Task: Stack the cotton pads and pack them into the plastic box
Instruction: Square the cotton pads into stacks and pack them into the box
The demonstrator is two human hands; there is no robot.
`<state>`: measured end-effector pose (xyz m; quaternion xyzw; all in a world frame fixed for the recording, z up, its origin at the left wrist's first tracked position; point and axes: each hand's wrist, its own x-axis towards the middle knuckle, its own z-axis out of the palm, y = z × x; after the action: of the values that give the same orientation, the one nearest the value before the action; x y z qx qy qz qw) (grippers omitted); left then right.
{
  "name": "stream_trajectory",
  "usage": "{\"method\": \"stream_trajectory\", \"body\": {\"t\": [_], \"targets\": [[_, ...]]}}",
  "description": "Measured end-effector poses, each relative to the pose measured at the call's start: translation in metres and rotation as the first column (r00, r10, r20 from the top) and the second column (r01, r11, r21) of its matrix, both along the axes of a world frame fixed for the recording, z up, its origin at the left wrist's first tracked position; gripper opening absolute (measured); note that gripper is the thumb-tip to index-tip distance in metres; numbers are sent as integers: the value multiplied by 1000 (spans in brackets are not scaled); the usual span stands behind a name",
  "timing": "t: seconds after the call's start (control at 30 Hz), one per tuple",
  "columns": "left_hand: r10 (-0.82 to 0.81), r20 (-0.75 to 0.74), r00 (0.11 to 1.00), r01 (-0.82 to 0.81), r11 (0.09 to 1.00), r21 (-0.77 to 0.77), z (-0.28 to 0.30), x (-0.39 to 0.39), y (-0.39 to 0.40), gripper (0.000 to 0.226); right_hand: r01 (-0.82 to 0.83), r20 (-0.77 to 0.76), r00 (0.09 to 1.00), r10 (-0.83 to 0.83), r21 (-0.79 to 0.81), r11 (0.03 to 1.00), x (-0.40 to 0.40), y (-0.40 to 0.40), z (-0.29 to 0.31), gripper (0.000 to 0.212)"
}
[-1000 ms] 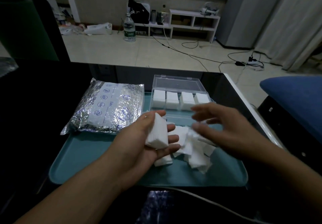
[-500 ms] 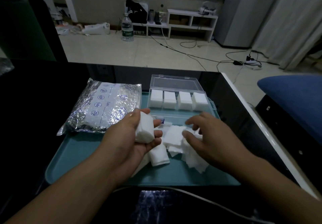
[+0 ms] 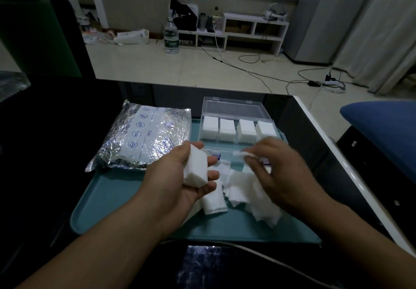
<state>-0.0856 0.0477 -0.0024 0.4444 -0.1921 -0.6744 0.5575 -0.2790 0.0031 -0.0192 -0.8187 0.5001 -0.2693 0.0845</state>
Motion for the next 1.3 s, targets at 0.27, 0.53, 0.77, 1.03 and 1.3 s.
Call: {"method": "stream_trajectory", "body": {"t": [0.27,0.53,0.77,1.03,1.3], "targets": [[-63,20,998,64,998,-29,3,-9,3,30,-243,745,608,-274,503,829,4,18,39,24],[-192,-44,980,188,978,-86,2,-20,7,37,-275,685,680,-261,569,775,19,25,35,29],[-207,-87,974,202,977,-68,3,-17,9,33,-237,655,729,-197,513,825,25,27,29,8],[-164,-99,982,157,985,-67,3,-14,6,38,-23,477,872,-109,261,965,22,27,22,21],[-157,-55,986,151,984,-93,4,-14,8,28,-73,482,872,-87,304,950,28,28,14,20]]}}
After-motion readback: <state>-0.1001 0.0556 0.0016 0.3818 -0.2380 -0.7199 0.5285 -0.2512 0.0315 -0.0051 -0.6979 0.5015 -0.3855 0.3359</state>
